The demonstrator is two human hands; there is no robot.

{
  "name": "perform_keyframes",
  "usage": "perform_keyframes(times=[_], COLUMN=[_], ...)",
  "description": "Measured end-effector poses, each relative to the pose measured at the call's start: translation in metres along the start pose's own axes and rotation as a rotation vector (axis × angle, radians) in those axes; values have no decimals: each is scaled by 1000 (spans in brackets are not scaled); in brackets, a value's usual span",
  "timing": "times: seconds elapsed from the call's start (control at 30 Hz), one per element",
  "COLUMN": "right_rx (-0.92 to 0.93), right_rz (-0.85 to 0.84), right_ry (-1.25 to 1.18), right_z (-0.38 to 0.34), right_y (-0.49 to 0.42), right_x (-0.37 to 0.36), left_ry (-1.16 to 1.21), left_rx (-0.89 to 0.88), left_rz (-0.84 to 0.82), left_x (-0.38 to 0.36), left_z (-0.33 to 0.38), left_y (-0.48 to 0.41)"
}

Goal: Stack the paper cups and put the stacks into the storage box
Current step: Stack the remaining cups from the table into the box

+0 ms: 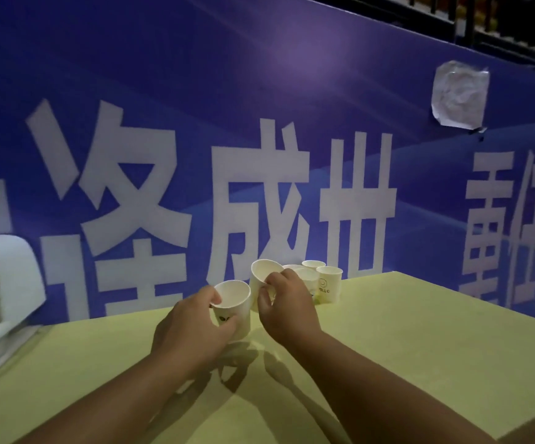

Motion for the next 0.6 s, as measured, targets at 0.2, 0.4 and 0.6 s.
perform_keyframes(times=[0.2, 0.4, 0.6], right_rx=[51, 73, 99], right_rz=[-58, -79, -103], right_ry=[-109, -216, -289], right_z=[-69, -129, -178], right_y=[8, 16, 20], right_x=[-36, -74, -108], left_ry=[-79, -148, -193], left_rx=[18, 16, 12], left_rz=[63, 118, 198], left_x=[66, 115, 151], left_z=[-42, -91, -136], left_y=[6, 8, 6])
Point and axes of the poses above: each hand's wrist, its own y-axis away from the middle knuckle, its own x-axis out of the back of the hand, z = x × y, the point moved 4 cm from there along -y, towards the middle knuckle, and after that the axes turned 3 degrees about y, right-handed, at the moved point
